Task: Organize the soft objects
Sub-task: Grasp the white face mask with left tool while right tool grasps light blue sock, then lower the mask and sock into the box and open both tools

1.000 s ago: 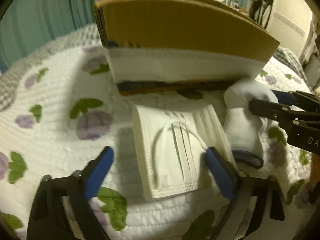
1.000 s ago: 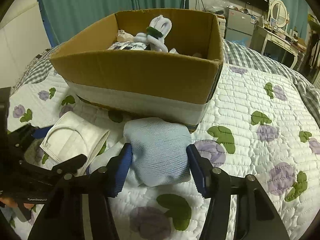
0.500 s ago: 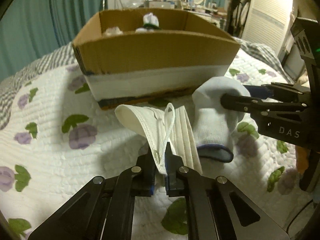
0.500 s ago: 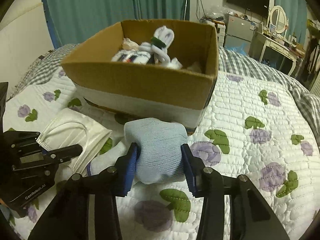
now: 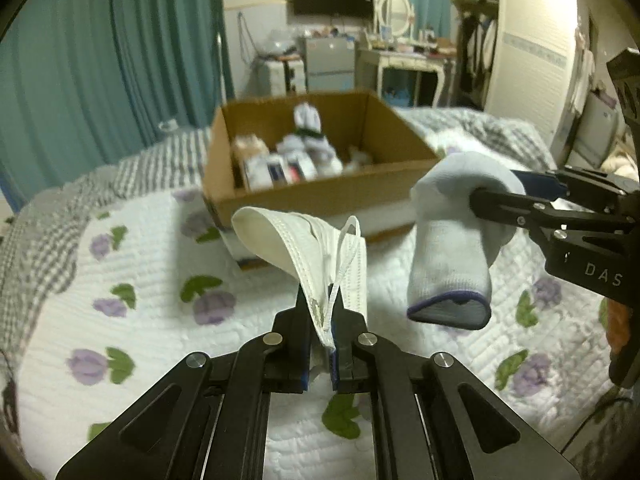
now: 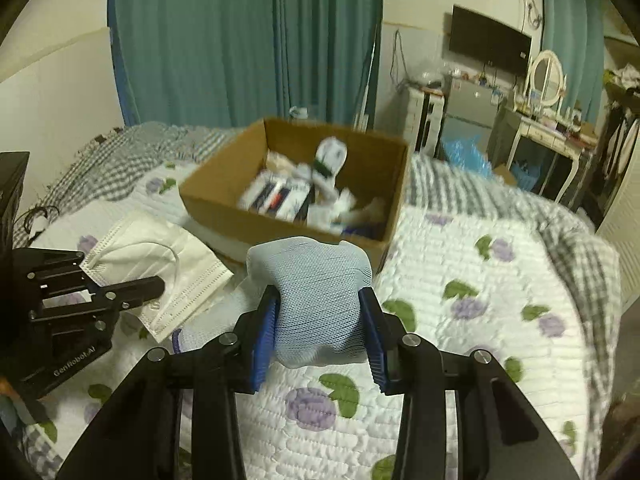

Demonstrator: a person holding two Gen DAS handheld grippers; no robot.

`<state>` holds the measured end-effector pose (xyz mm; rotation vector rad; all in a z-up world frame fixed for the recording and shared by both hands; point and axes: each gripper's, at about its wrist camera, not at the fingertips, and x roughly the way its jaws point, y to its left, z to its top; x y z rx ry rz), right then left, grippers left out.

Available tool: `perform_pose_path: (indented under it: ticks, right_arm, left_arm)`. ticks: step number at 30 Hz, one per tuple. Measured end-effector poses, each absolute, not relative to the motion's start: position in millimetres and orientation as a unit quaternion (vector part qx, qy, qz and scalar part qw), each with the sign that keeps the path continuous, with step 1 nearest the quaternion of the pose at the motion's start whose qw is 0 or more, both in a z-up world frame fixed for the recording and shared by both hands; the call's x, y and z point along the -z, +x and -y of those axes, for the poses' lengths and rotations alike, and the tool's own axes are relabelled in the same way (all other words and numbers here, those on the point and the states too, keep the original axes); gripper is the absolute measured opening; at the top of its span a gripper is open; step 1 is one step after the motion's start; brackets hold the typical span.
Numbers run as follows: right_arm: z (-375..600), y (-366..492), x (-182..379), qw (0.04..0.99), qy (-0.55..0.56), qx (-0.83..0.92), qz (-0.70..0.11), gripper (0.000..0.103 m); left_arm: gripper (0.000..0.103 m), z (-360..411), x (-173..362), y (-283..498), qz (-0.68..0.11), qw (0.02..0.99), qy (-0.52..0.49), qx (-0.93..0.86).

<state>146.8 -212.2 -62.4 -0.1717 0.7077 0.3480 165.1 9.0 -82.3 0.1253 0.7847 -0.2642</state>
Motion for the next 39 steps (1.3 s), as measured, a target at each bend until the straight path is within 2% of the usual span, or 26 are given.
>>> perform_pose_path:
  ticks: [10, 19, 25, 31, 35, 39]
  right_arm:
    - [223, 147, -1, 0.94, -0.099, -0.148, -0.29, 0.039]
    - [215, 192, -29, 0.946, -0.102, -0.145, -0.272, 0.039]
    - [206, 247, -19, 0.941, -0.12, -0.138, -0.285, 0.039]
    - [196, 301, 15, 0.93, -0.132, -0.143, -0.31, 0.039]
    - [193, 331, 44, 0.924, -0.125, -0.146, -0.33, 0.039]
    - [186, 344, 59, 0.924, -0.145, -0.148, -0.322, 0.041]
  left_arm:
    - [0.006, -15, 20, 163, -0.322, 0.937, 0.066, 0.119]
    - [0.006, -10, -9, 207, -0.296, 0.947, 0.07, 0.104]
    - [0.006, 3, -2, 259, -0.307, 0.944, 0.072, 0.102]
    - [0.007, 18, 28, 307, -0.329, 0.934, 0.08, 0.11]
    - [0.011, 23, 48, 332, -0.342, 0.93, 0.086, 0.106]
    - [0.012, 25, 66, 344, -0.359, 0.923, 0.095, 0.101]
